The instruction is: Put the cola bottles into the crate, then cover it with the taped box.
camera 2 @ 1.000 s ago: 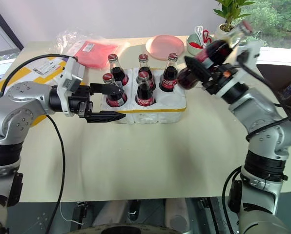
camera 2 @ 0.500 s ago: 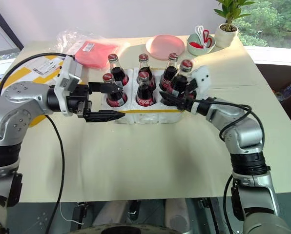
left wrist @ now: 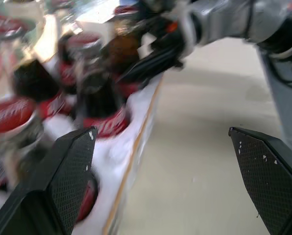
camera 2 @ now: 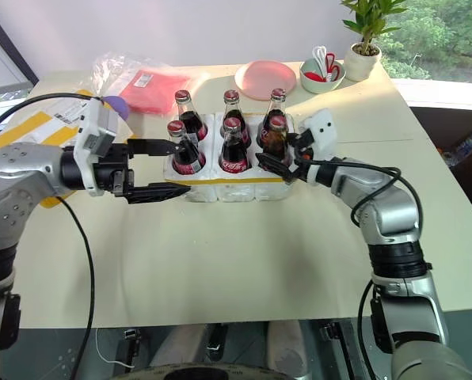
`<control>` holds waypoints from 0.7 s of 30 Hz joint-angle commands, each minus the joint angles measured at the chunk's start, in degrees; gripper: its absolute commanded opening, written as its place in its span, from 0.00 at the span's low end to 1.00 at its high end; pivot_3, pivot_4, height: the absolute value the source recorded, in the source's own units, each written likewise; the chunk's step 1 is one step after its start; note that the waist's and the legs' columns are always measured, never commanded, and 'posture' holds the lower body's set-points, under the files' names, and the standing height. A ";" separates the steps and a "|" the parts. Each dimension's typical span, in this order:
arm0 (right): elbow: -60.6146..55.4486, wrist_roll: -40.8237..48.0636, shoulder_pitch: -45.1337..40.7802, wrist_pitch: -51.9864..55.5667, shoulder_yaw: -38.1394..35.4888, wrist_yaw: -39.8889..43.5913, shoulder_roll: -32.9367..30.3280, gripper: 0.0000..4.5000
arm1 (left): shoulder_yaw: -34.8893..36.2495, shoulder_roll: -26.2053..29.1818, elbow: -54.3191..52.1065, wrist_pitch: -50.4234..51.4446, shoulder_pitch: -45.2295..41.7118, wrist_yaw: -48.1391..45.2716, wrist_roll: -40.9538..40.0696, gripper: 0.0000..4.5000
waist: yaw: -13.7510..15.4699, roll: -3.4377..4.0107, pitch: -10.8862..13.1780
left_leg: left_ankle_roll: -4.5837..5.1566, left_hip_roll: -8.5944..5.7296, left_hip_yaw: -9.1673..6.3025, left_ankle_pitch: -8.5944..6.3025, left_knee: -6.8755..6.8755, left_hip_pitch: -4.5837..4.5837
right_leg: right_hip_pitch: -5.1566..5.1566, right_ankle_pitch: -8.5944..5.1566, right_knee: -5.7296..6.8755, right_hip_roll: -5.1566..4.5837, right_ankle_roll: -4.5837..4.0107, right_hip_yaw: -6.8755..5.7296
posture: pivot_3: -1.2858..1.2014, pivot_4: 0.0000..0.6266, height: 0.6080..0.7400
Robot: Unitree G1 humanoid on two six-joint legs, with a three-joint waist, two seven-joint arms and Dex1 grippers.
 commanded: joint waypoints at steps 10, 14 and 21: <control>-9.14 22.39 1.06 13.53 -25.22 11.79 -22.37 0.99 | 28.28 11.46 -6.82 1.27 22.30 7.94 6.86 1.00 | -0.08 0.00 0.00 | 0.02 0.13 0.11 -0.03 0.05 -0.62 | -0.54 0.00 -0.14 -0.03 -0.03 -0.02 | 0.52 0.24 1.00; -8.96 23.71 1.49 11.93 -25.02 16.66 -24.08 0.99 | 31.21 15.22 -1.75 -6.42 36.32 11.43 24.02 1.00 | -0.22 0.05 0.00 | 0.02 0.25 0.32 -0.03 0.05 -0.63 | -0.53 -0.04 -0.37 -0.05 -0.32 0.01 | 0.52 0.24 1.00; -9.50 24.85 0.49 10.74 -21.52 22.33 -24.40 0.99 | 23.97 17.97 13.97 -25.24 47.67 25.58 49.93 1.00 | 1.02 0.05 0.01 | -0.02 0.30 0.35 -0.18 0.00 -0.71 | -0.52 0.00 -0.68 -0.05 -0.35 -0.01 | 0.52 0.24 1.00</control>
